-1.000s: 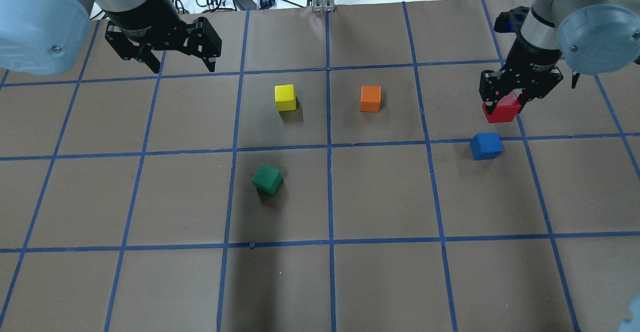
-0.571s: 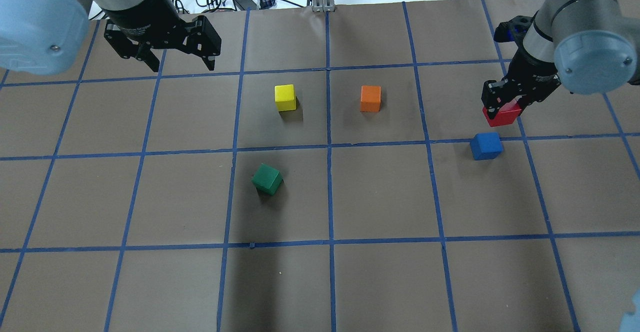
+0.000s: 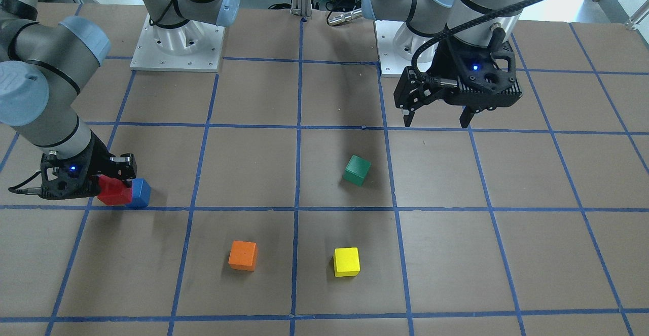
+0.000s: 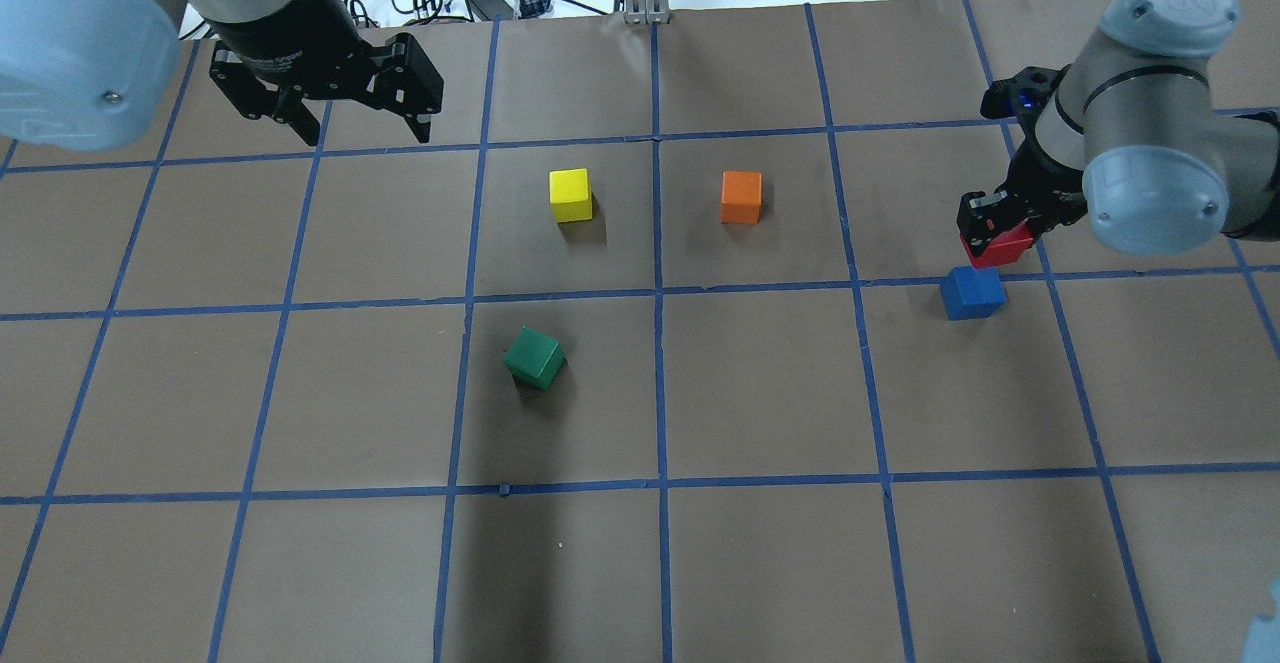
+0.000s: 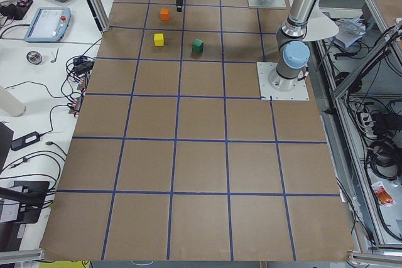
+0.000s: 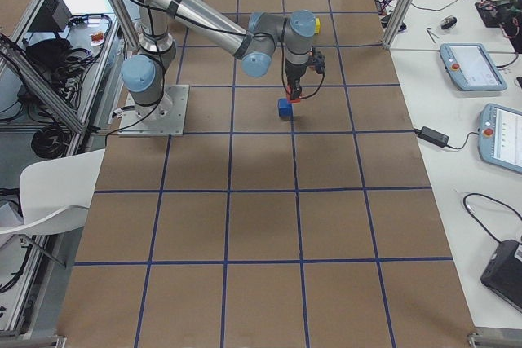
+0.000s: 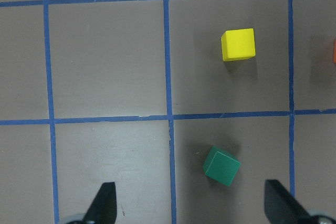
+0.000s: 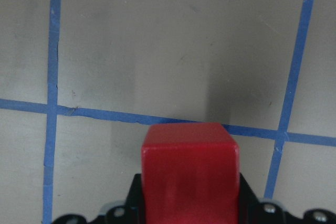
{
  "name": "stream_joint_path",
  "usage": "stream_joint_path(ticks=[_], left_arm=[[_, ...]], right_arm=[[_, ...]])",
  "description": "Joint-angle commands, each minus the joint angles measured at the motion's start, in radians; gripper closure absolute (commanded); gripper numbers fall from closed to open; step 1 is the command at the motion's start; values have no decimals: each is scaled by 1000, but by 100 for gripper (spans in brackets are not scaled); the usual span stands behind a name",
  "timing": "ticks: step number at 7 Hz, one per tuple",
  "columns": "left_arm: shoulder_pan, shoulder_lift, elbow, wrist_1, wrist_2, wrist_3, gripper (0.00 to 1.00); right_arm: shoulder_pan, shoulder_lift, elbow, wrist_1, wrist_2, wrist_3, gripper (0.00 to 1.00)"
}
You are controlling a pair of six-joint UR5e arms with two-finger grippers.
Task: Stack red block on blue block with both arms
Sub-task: 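Lower the red cube onto the blue cube with the right gripper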
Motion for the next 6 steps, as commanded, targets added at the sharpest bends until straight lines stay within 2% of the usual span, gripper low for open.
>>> stream_joint_path(ticks=[1,6], left_arm=[[-5,3,-3,-3,0,0,0],[-3,6,-4,-14,0,2,0]], right_arm=[[-1,2,22,-6,4,1,100],[-2,4,27,3,-9,9,100]])
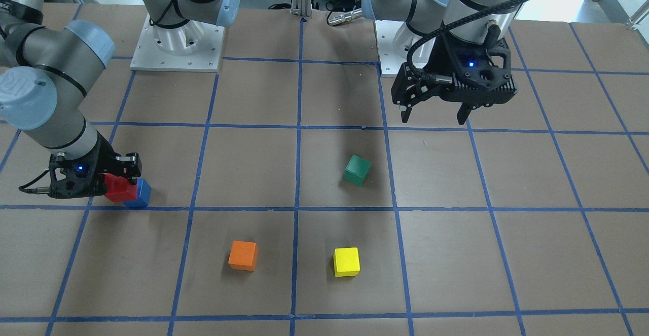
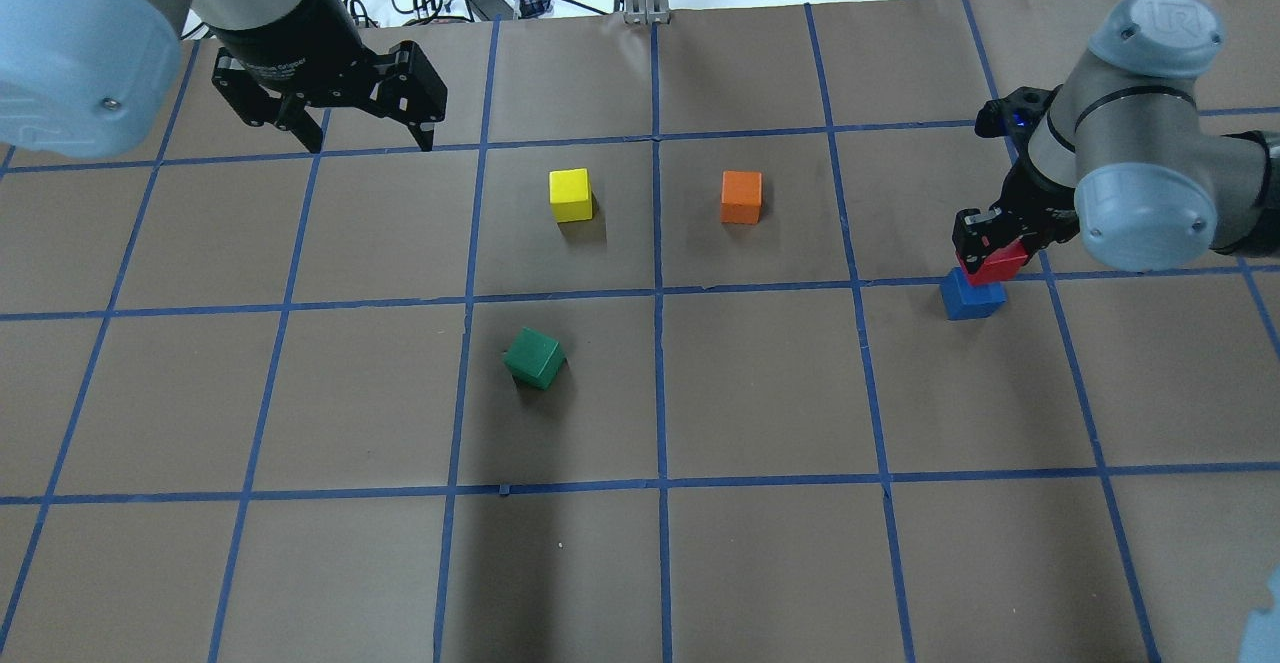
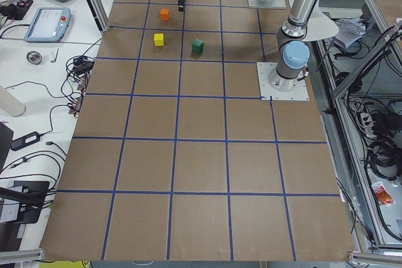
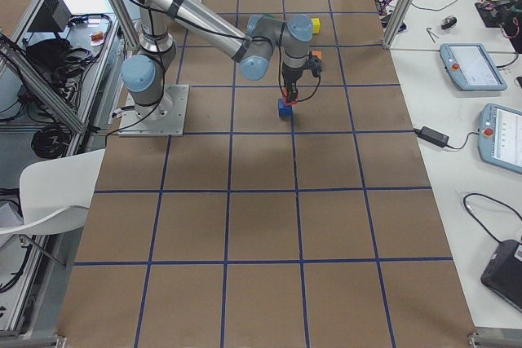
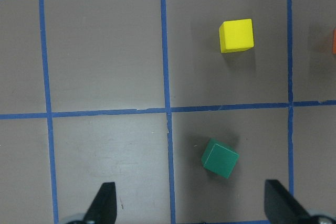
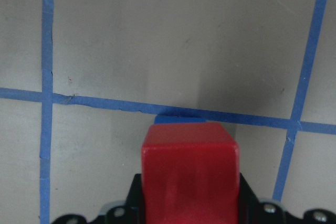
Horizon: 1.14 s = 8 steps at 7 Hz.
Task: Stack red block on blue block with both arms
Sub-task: 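Lower the red cube onto the blue cube with the right gripper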
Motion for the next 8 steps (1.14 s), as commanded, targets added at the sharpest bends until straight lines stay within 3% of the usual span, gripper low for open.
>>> stream_joint_path(ticks=[1,3,7,8], left_arm=[[1,1,0,-1,1,1,0],[0,1,0,-1,-1,1,0],[0,2,0,2,-1,-1,0],[0,5,-2,-2,-2,-1,0]], right_arm=[[-1,0,0,4,-1,4,100],[0,0,10,1,-1,5,100],[-1,2,13,3,-8,7,75],[-1,0,19,3,-8,7,64]])
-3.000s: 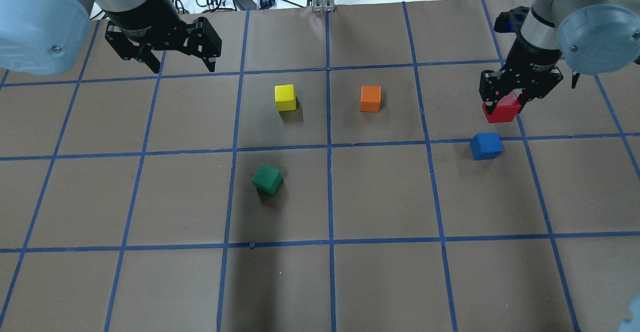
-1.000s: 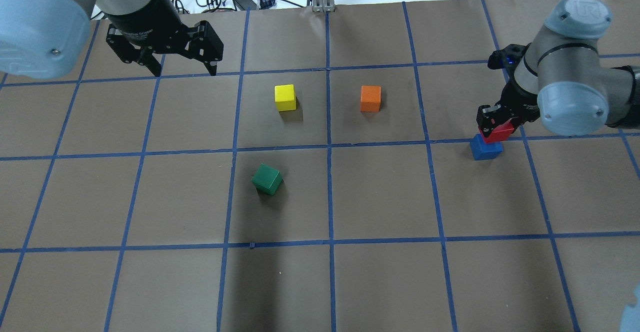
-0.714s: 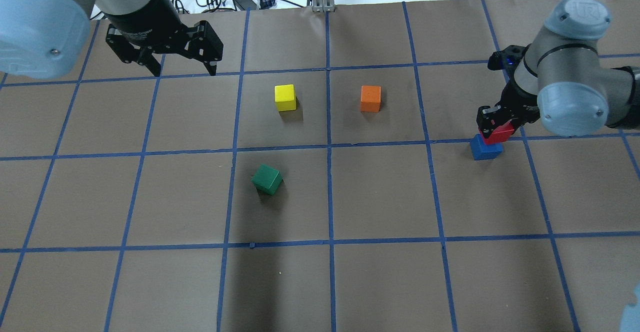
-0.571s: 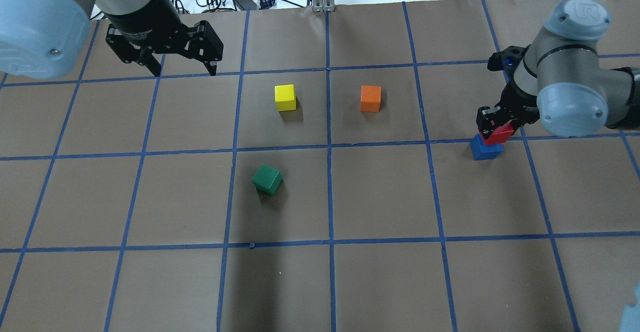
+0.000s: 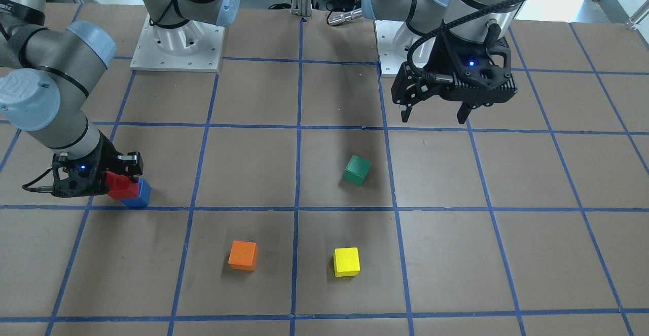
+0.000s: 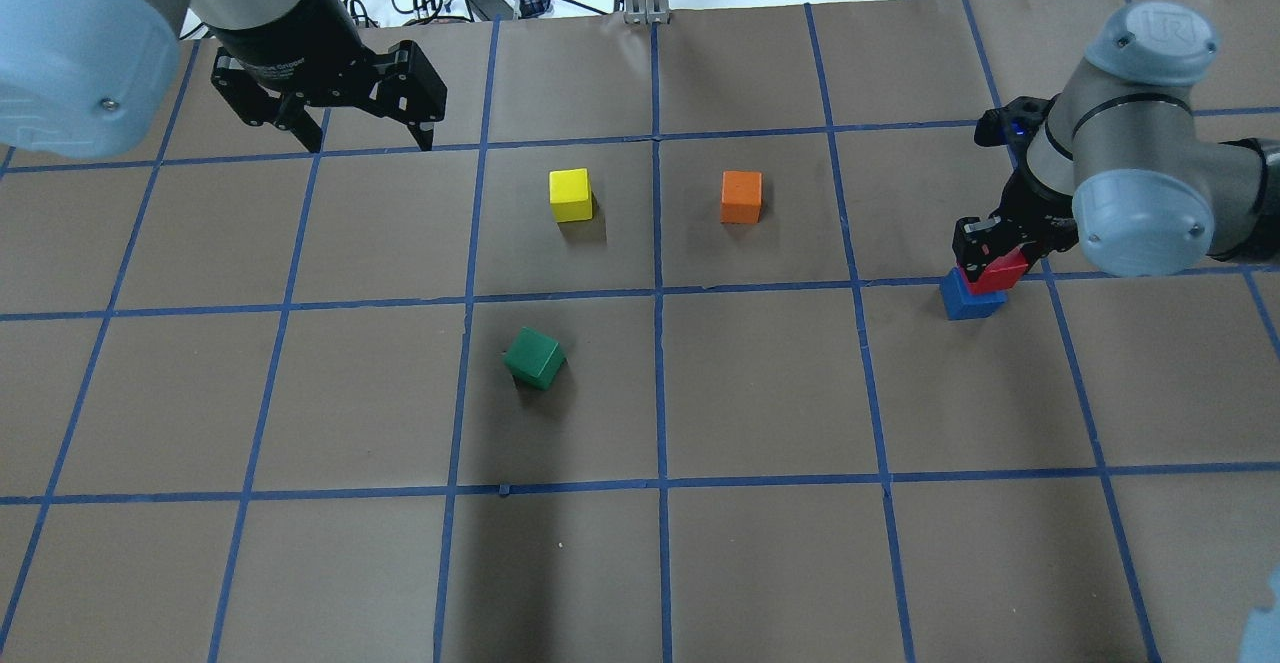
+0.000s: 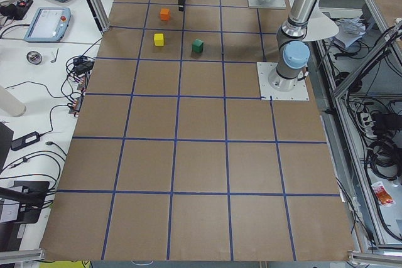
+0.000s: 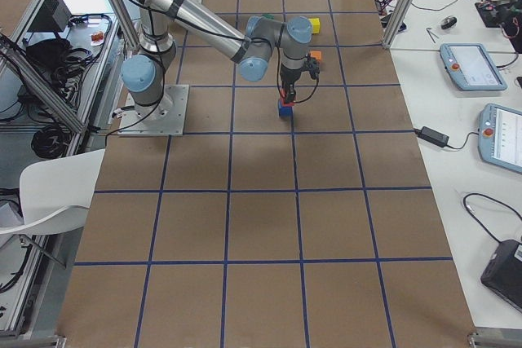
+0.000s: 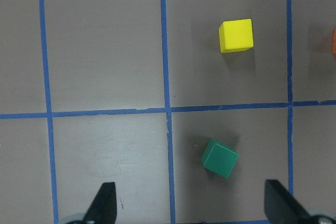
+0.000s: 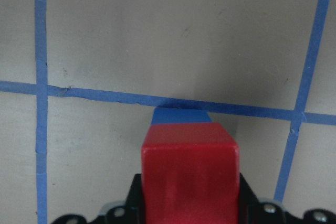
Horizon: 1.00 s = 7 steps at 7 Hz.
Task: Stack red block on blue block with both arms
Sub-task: 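Lower the red cube onto the blue cube with the right gripper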
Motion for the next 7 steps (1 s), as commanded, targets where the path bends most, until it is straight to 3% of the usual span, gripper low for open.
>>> stream_joint_path(ticks=[1,3,4,5,7], left_arm=[[0,-1,-12,10,-3,0,0],[0,4,-23,16,-1,2,0],[0,4,-24,16,-3,0,0],[0,5,-24,13,-1,0,0],[0,7,-24,5,2,2,0]], right_arm=[[-2,0,15,-3,0,0,56],[-9,-2,17,-7,0,-1,46],[-9,-2,17,-7,0,-1,25],[-9,-2,17,-9,0,0,11],[-9,1,15,-11,3,0,8]])
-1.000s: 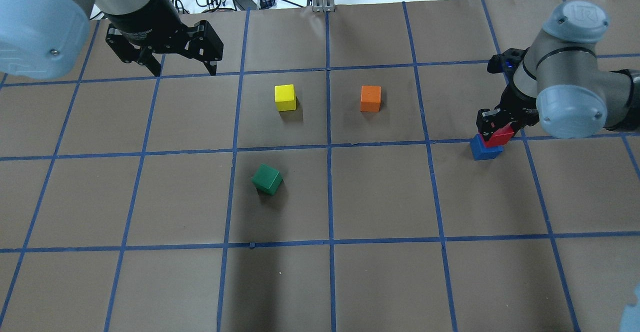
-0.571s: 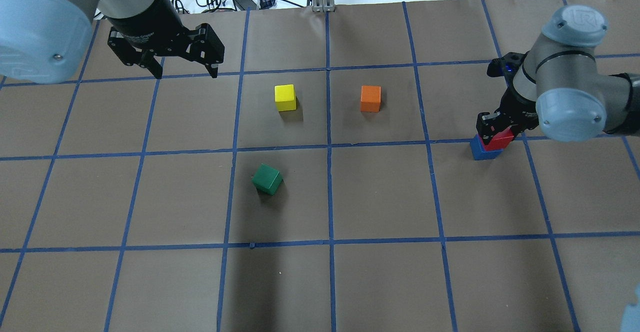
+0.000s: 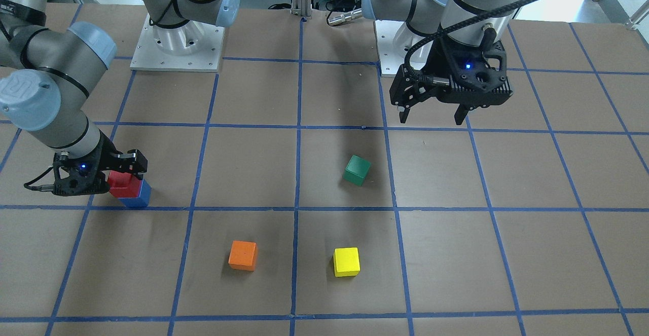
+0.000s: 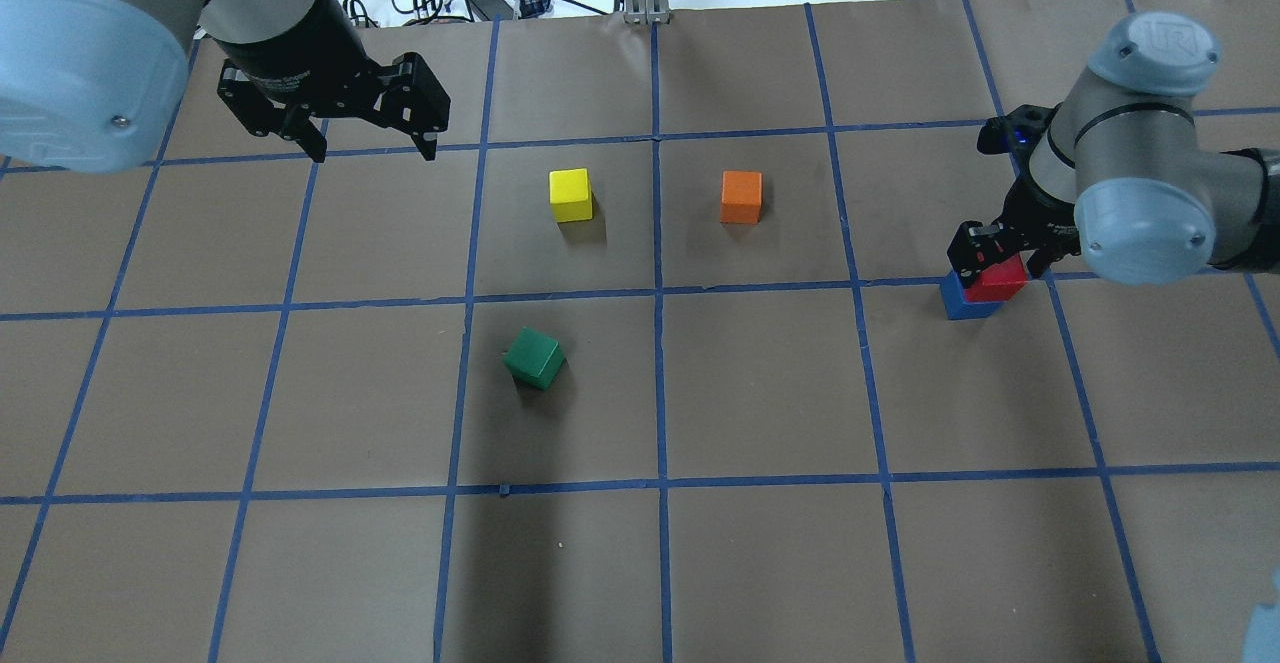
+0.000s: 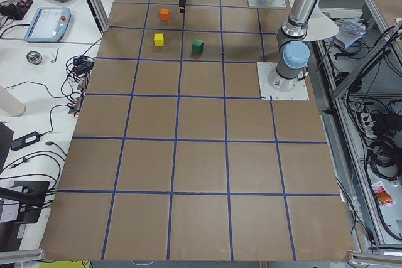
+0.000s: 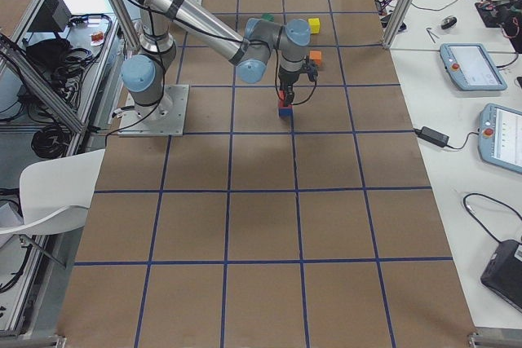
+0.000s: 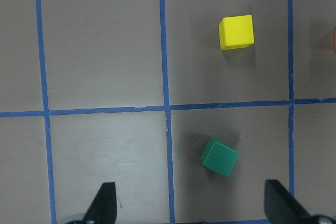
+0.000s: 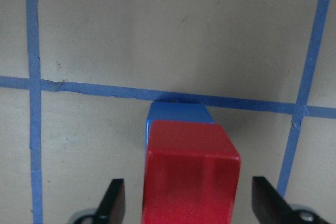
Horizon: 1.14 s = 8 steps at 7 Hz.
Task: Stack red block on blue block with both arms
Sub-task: 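Lower the red cube onto the blue cube with the right gripper, then open the right gripper and release the red cube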
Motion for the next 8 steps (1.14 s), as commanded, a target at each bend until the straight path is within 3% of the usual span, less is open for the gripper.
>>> stream_joint_path(ticks=[1,3,5,8], left_arm=[[-2,16,-8,-14,-1,1,0],[0,36,-43,0,-1,9,0],[6,36,-42,5,-1,9,0],[6,37,-46,3,-2,9,0]], right_arm=[[0,0,-2,2,2,2,5],[-2,-15,-45,69,2,16,0],[0,-49,-202,314,2,25,0],[44,-127,-423,623,16,273,0]])
